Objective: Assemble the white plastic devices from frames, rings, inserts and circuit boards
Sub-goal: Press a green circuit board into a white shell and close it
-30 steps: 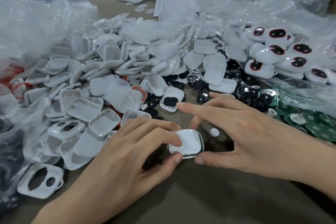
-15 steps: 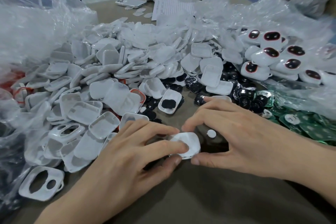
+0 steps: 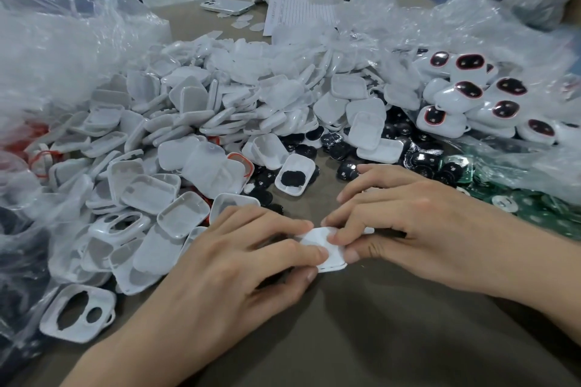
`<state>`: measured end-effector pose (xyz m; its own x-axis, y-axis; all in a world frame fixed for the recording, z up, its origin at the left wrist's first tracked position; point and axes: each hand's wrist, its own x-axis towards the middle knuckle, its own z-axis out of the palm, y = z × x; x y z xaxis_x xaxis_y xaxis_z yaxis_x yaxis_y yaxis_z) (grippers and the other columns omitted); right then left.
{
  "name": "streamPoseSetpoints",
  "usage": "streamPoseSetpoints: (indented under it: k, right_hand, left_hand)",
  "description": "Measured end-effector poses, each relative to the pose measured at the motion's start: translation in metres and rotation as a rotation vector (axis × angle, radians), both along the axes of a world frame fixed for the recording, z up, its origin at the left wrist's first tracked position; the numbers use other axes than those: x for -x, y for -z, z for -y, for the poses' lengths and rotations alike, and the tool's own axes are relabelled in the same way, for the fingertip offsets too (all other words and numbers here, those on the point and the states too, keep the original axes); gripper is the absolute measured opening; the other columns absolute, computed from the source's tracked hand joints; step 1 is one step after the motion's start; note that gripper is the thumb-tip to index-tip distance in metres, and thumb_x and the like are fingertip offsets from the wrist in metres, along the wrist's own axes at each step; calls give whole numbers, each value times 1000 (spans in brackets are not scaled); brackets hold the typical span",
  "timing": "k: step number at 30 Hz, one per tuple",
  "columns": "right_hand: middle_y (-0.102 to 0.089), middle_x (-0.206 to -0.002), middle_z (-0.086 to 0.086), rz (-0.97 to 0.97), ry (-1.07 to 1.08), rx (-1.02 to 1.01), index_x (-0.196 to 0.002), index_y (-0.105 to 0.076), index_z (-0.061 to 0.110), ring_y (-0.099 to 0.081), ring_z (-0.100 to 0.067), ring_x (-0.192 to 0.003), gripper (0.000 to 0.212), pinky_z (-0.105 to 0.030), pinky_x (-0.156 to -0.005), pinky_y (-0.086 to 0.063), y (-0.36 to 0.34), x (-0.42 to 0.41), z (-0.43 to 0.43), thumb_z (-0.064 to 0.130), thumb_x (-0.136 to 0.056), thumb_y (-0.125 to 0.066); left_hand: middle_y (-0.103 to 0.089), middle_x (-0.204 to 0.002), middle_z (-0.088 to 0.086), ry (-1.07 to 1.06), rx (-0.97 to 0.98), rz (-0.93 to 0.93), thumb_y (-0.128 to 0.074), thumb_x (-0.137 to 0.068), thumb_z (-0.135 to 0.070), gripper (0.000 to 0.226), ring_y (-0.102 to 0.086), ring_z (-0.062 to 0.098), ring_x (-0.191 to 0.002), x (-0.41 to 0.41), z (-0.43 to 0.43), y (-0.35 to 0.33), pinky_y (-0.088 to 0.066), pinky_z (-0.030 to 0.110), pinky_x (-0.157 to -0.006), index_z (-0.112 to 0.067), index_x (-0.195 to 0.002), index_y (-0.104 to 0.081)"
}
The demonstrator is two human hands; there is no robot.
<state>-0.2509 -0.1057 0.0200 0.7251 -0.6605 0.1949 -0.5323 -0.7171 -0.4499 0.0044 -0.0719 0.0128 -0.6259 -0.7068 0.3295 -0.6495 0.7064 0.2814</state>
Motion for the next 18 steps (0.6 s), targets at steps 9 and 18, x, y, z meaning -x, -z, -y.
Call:
streamPoseSetpoints:
  k: [9,18]
  right_hand:
    - [-74,-108,21,-33,11,67,-95,-75,35,-57,5,-120,15,-27,-114,-36,-4,-4,-7,39,-91,-62]
    - [-69,-120,21,-53,42,38,-97,-76,36,-48,1,-133,16,-32,-117,-29,-6,-7,-11,39,-93,-60]
  left_hand:
    - [-70,-117,-4,22,61,73,-58,-99,-32,21,-65,14,-103,3,-4,-4,-50,27,-92,-24,-102,-77]
    - [-69,-120,-3,10,79,80,-54,-101,-32,23,-62,13,-105,4,-7,-1,-46,22,-94,-24,-103,-75]
